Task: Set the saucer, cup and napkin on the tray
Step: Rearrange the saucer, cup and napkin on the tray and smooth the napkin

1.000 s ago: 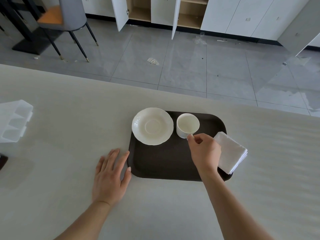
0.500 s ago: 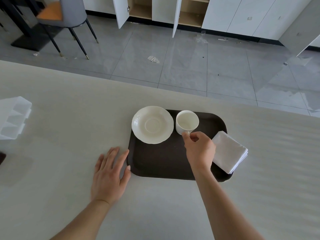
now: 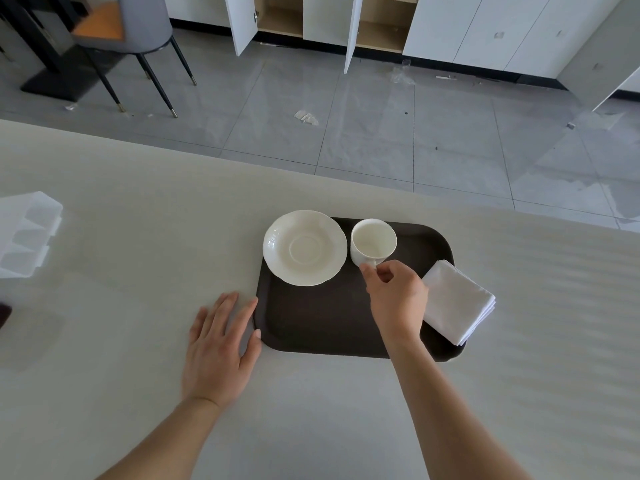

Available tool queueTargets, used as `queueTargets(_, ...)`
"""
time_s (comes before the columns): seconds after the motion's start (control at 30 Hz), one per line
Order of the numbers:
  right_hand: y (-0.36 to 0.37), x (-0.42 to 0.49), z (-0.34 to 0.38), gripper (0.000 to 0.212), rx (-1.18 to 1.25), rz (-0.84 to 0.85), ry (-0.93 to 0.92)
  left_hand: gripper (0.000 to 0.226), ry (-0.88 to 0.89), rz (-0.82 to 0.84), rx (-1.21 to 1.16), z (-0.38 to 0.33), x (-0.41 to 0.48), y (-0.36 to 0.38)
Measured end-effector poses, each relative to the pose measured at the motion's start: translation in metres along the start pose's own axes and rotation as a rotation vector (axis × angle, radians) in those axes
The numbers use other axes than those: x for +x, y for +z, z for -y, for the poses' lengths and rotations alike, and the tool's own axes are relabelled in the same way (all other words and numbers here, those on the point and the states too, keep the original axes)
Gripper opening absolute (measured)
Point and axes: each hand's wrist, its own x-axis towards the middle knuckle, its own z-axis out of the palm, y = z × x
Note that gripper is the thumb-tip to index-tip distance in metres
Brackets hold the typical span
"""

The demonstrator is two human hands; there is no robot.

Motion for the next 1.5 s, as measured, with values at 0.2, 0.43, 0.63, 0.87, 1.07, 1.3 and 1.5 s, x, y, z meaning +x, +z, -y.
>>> queueTargets(0.2,0.001,0.001,-0.003,0.030,-0.003,-0.001,-0.002,0.051,-0.002,-0.009,-0.002,0.001,-0.001,0.001)
queueTargets(0.43,0.001,0.001,-0.006,0.028,0.045,0.025,0.028,0.051,0.008,-0.009,-0.001,0.002,-0.001,0.001)
queueTargets(0.63,0.001,0.001,-0.008,0.027,0.072,0.042,0.043,0.052,0.000,0.003,0.003,0.002,0.000,0.001)
queueTargets(0.87,-0.025,-0.002,-0.021,0.018,0.100,0.041,0.042,0.052,-0.010,0.015,0.009,0.000,0.000,-0.001)
queueTargets(1.07,-0.072,0.006,-0.053,0.007,-0.069,-0.012,-0.034,0.053,-0.012,0.018,0.006,0.000,-0.001,0.000)
queueTargets(1.3,-0.109,0.024,-0.077,0.018,-0.349,-0.129,-0.234,0.052,-0.011,0.012,0.011,0.000,0.000,0.001)
queueTargets(1.5,-0.116,0.048,-0.091,0.046,-0.606,0.091,0.016,0.052,-0.012,0.004,0.007,0.001,0.000,0.001)
